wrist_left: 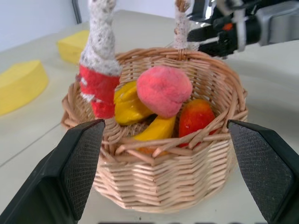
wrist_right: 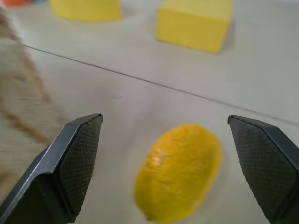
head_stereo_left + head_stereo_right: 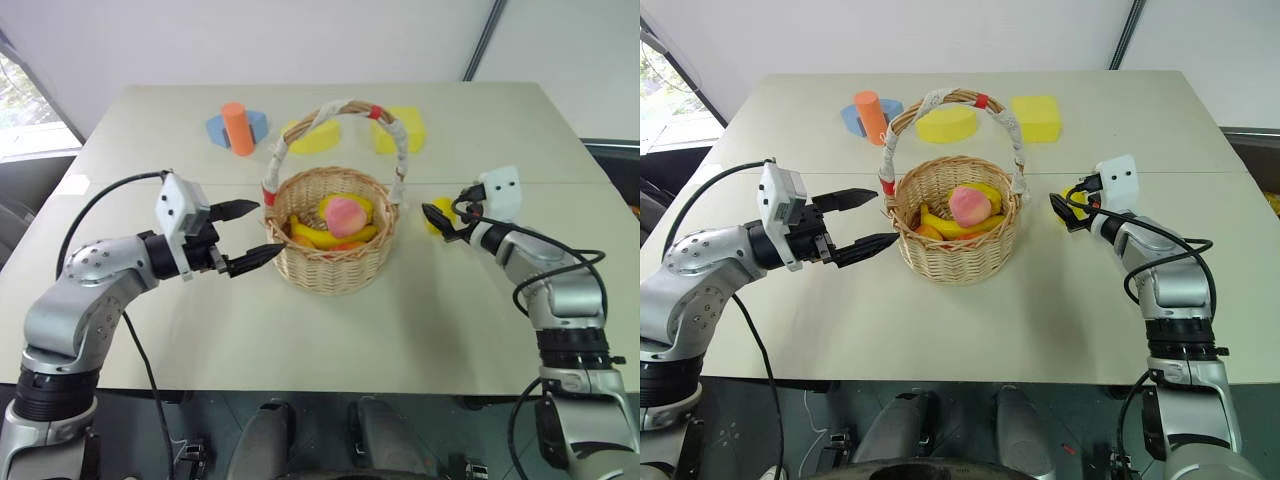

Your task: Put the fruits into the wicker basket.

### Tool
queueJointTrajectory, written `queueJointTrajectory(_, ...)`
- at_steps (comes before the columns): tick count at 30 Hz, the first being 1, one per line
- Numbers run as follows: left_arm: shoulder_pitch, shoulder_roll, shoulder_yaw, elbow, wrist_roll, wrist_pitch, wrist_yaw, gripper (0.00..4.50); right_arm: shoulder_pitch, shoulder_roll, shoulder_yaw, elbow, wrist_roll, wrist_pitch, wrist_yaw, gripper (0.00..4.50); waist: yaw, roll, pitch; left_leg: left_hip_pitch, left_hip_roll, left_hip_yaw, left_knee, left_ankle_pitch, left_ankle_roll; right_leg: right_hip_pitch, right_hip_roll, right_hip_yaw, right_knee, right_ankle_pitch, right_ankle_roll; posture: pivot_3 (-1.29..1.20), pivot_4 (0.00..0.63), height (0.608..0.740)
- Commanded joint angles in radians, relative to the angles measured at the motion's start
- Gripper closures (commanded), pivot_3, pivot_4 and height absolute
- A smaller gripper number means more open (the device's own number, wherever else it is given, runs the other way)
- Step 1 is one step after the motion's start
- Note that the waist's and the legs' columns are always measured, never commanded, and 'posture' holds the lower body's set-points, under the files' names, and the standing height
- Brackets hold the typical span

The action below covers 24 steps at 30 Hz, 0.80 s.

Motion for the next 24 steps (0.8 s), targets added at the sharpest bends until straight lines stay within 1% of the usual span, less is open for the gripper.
queueJointTrajectory(1, 0.0, -0.005, -0.004, -0.047, -0.007, -0.018, 0.001, 0.03, -0.033, 0.006, -0.011, 0.029, -0.028, 0.024, -0.021, 0.0, -0.001, 0.0, 0.0, 0.0, 0.0, 0.0, 0.0, 0.0, 0.0, 0.0, 0.0, 0.0, 0.0, 0.0, 0.0, 0.0, 0.15, 0.74)
queueJointTrajectory(6, -0.007, -0.028, -0.022, -0.064, -0.01, -0.016, 0.018, 0.03, -0.036, 0.032, -0.025, 0.053, -0.024, 0.034, -0.024, 0.0, -0.003, 0.0, 0.0, 0.0, 0.0, 0.0, 0.0, 0.0, 0.0, 0.0, 0.0, 0.0, 0.0, 0.0, 0.0, 0.0, 0.15, 0.74)
queueJointTrajectory(9, -0.018, -0.038, -0.03, -0.065, -0.011, -0.013, 0.025, 0.0, -0.04, 0.057, -0.048, 0.054, -0.012, 0.04, -0.036, 0.78, -0.003, 0.0, 0.0, 0.0, 0.0, 0.0, 0.0, 0.0, 0.0, 0.0, 0.0, 0.0, 0.001, 0.0, 0.0, 0.0, 0.15, 0.74)
queueJointTrajectory(11, -0.02, -0.039, -0.031, -0.065, -0.011, -0.013, 0.026, 0.0, -0.042, 0.068, -0.064, 0.045, -0.003, 0.055, -0.044, 1.69, -0.003, 0.0, 0.0, 0.0, 0.0, 0.0, 0.0, 0.0, 0.0, 0.0, 0.001, 0.0, 0.001, 0.0, 0.0, 0.0, 0.15, 0.74)
queueJointTrajectory(12, -0.021, -0.039, -0.031, -0.064, -0.011, -0.012, 0.026, 0.0, -0.042, 0.071, -0.069, 0.039, -0.002, 0.061, -0.048, 2.22, -0.003, 0.0, 0.0, 0.0, 0.0, 0.0, 0.0, 0.0, 0.0, 0.0, 0.0, 0.0, 0.001, 0.0, 0.0, 0.0, 0.15, 0.74)
queueJointTrajectory(13, -0.024, -0.039, -0.031, -0.061, -0.011, -0.013, 0.025, 0.0, -0.039, 0.071, -0.071, 0.025, -0.003, 0.066, -0.051, 2.63, -0.003, 0.0, 0.0, 0.0, 0.0, 0.0, 0.0, 0.0, 0.0, 0.0, 0.0, 0.0, 0.001, 0.0, 0.0, 0.0, 0.15, 0.74)
queueJointTrajectory(14, -0.026, -0.038, -0.031, -0.057, -0.01, -0.015, 0.024, 0.0, -0.036, 0.07, -0.073, 0.011, -0.004, 0.071, -0.054, 2.87, -0.003, 0.0, 0.0, 0.0, 0.0, 0.0, 0.0, 0.0, 0.0, 0.0, 0.0, 0.0, 0.001, 0.0, 0.0, 0.0, 0.15, 0.74)
queueJointTrajectory(20, -0.018, -0.035, -0.005, -0.037, -0.001, -0.037, 0.027, 0.0, 0.022, 0.03, -0.124, -0.168, 0.028, 0.11, -0.035, 2.87, -0.002, 0.0, 0.0, 0.0, 0.0, 0.0, 0.0, 0.0, 0.0, -0.001, 0.0, 0.0, 0.001, 0.0, 0.0, 0.0, 0.15, 0.74)
queueJointTrajectory(21, -0.014, -0.034, 0.008, -0.027, 0.003, -0.049, 0.029, 0.0, 0.054, -0.004, -0.135, -0.226, 0.034, 0.104, -0.002, 2.87, -0.001, 0.0, 0.0, 0.0, 0.0, 0.0, 0.0, 0.0, 0.0, -0.001, 0.0, 0.0, 0.001, 0.0, 0.0, 0.0, 0.15, 0.74)
queueJointTrajectory(23, 0.0, -0.027, 0.038, 0.015, 0.013, -0.075, 0.03, 0.0, 0.172, -0.118, -0.202, -0.413, 0.099, 0.09, 0.148, 2.87, 0.004, 0.001, 0.0, 0.0, 0.0, 0.0, 0.0, 0.0, 0.001, -0.001, 0.0, 0.0, 0.001, 0.0, 0.0, 0.0, 0.15, 0.74)
queueJointTrajectory(24, 0.005, -0.024, 0.045, 0.029, 0.017, -0.084, 0.028, 0.0, 0.215, -0.158, -0.225, -0.476, 0.126, 0.085, 0.201, 2.87, 0.009, 0.003, 0.0, -0.001, 0.0, 0.0, -0.001, 0.0, 0.001, -0.001, 0.0, 0.0, 0.001, 0.0, 0.0, 0.0, 0.15, 0.74)
